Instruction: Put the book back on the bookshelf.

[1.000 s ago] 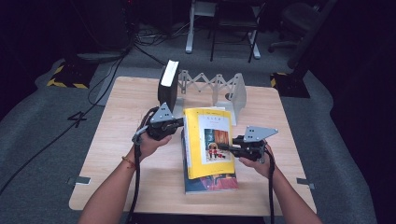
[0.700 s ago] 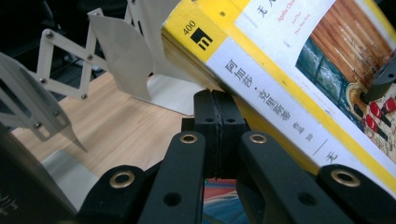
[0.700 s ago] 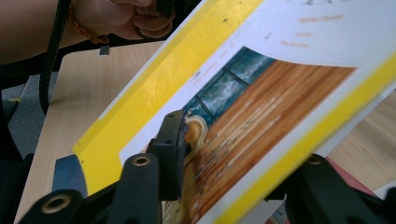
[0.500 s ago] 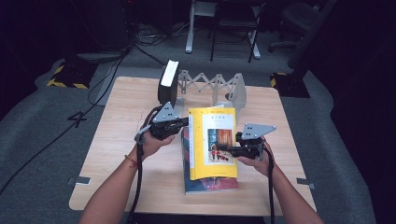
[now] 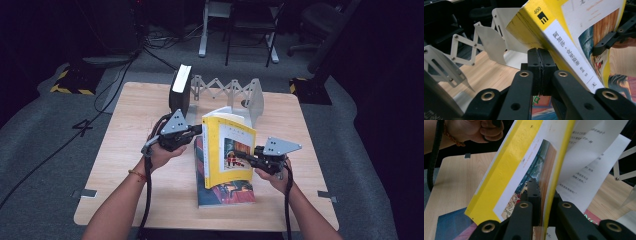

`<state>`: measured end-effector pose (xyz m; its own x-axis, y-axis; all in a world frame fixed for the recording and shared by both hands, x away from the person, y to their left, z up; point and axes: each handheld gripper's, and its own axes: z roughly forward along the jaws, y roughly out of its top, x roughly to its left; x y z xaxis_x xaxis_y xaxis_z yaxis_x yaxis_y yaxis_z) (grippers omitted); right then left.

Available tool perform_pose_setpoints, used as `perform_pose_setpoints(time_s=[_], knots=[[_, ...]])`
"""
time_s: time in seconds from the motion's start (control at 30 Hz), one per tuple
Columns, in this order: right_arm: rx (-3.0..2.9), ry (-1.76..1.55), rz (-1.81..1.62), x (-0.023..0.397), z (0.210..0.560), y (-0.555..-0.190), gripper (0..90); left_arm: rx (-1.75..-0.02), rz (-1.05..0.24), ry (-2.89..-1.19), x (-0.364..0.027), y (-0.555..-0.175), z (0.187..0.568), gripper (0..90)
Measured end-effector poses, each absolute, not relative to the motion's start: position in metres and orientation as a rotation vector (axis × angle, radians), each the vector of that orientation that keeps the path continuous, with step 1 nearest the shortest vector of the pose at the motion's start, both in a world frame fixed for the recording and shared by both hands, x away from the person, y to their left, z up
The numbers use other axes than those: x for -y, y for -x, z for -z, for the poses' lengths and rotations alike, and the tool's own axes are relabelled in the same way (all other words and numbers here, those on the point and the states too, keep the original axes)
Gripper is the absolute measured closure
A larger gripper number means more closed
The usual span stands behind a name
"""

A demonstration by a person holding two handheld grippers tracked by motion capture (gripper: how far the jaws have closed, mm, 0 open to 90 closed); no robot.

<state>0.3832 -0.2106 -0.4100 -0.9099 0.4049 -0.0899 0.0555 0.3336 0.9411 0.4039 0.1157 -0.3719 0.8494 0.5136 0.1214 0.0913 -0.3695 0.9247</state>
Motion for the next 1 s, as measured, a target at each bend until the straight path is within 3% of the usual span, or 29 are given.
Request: perform_pose_setpoints(time_s=[0.57, 0.73, 0.77, 1.0], knots=[[-2.248, -0.379, -1.608, 0.21, 0.412, -0.373, 87.6, -0.474, -0.402, -2.005, -0.127, -0.359, 0.397, 61.3], [-2.238, -0.377, -1.604, 0.211, 0.412, -0.369, 87.5, -0.477, -0.368, -2.008, -0.128, -0.341, 0.403, 49.7], [-2.236, -0.374, -1.6, 0.211, 0.412, -0.368, 87.5, -0.478, -0.365, -2.011, -0.128, -0.339, 0.404, 43.7], [-2.226, -0.376, -1.593, 0.212, 0.412, -0.366, 87.4, -0.463, -0.297, -2.046, -0.118, -0.321, 0.412, 34.7]])
